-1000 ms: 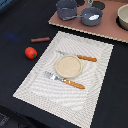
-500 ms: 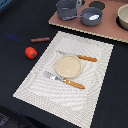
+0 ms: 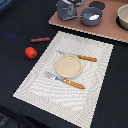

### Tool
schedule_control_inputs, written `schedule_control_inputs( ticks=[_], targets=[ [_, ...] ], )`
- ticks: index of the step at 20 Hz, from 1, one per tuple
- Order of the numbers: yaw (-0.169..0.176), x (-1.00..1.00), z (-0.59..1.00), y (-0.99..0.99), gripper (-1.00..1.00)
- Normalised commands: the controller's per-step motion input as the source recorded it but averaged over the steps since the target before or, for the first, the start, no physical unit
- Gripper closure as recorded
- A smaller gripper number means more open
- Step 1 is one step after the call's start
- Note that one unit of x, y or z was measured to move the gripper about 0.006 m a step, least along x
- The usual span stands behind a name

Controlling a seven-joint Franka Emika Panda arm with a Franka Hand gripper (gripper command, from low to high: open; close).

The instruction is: Place the fish, sausage, and tomato into the frying pan.

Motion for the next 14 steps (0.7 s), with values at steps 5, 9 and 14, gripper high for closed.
schedule_control_inputs(
  ticks=[5, 9, 14],
  targets=[
    [-0.046, -0.66, -0.35, -0.67, -1.0],
    [-0.052, -0.69, -0.45, -0.63, -1.0],
    [-0.068, -0.72, -0.43, -0.57, -1.0]
  ],
)
